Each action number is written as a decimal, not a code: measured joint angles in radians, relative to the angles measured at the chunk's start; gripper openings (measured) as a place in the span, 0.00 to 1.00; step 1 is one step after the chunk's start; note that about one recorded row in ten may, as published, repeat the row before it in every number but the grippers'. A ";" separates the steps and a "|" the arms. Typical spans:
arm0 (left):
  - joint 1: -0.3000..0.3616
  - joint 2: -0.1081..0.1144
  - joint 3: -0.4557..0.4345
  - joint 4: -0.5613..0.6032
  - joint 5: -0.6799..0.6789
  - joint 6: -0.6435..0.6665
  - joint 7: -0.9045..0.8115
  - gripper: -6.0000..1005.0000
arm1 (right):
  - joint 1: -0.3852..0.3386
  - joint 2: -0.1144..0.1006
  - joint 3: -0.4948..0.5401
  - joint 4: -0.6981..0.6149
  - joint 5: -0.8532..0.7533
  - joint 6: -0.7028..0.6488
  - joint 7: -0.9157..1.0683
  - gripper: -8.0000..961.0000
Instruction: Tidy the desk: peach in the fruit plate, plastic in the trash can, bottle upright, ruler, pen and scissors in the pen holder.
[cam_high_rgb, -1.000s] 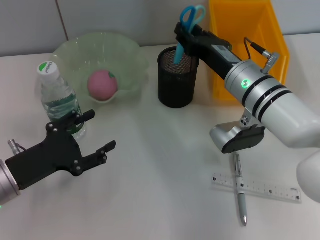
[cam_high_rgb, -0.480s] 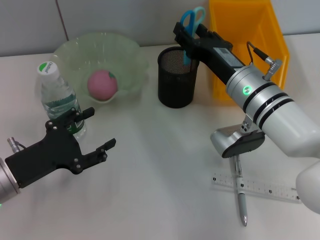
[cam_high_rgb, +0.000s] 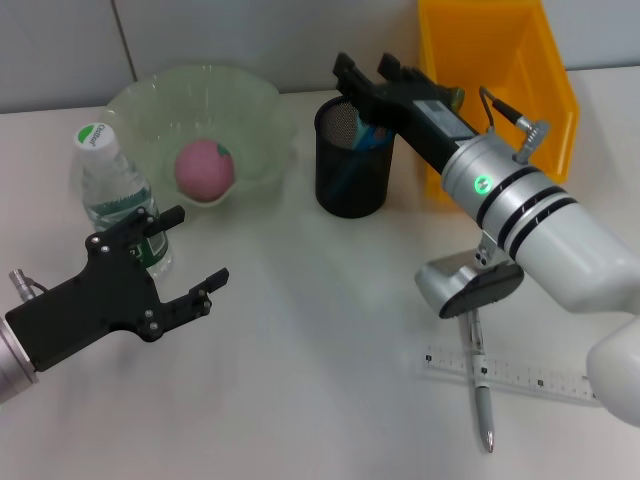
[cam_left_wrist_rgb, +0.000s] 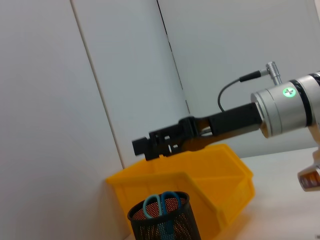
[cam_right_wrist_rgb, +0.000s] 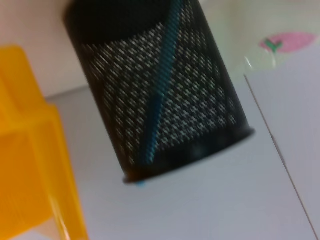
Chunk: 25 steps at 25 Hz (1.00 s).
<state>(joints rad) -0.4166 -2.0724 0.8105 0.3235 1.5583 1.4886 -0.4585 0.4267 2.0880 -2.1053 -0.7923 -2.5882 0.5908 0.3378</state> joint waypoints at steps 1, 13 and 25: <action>0.001 0.000 0.000 0.000 -0.001 0.001 0.000 0.80 | 0.000 0.000 0.004 -0.010 0.000 0.001 0.001 0.66; -0.001 0.000 -0.001 -0.036 -0.093 0.050 -0.011 0.80 | -0.032 0.005 -0.087 -0.241 0.387 0.146 0.260 0.66; 0.042 0.008 0.001 -0.063 -0.124 0.147 -0.063 0.80 | -0.026 -0.003 -0.075 -0.474 0.804 0.038 1.156 0.65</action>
<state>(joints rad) -0.3748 -2.0643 0.8110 0.2608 1.4338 1.6352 -0.5210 0.4010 2.0853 -2.1807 -1.2660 -1.7840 0.6290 1.4938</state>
